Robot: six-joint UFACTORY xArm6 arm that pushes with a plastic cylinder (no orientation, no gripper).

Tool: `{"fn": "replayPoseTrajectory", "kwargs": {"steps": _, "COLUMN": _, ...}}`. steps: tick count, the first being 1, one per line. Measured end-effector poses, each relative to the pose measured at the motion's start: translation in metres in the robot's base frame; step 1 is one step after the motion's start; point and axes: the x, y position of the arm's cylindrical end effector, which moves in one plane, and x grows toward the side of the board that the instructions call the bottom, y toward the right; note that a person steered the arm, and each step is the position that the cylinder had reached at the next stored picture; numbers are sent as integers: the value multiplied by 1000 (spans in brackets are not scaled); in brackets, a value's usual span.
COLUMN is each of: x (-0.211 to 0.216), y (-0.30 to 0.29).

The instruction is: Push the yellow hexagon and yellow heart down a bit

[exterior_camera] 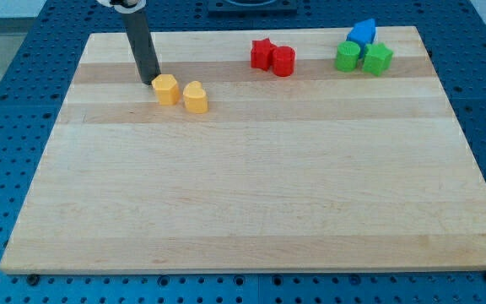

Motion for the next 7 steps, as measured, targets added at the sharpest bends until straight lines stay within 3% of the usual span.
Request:
{"fn": "replayPoseTrajectory", "kwargs": {"steps": 2, "x": 17, "y": 7}}
{"fn": "replayPoseTrajectory", "kwargs": {"steps": 7, "x": 76, "y": 110}}
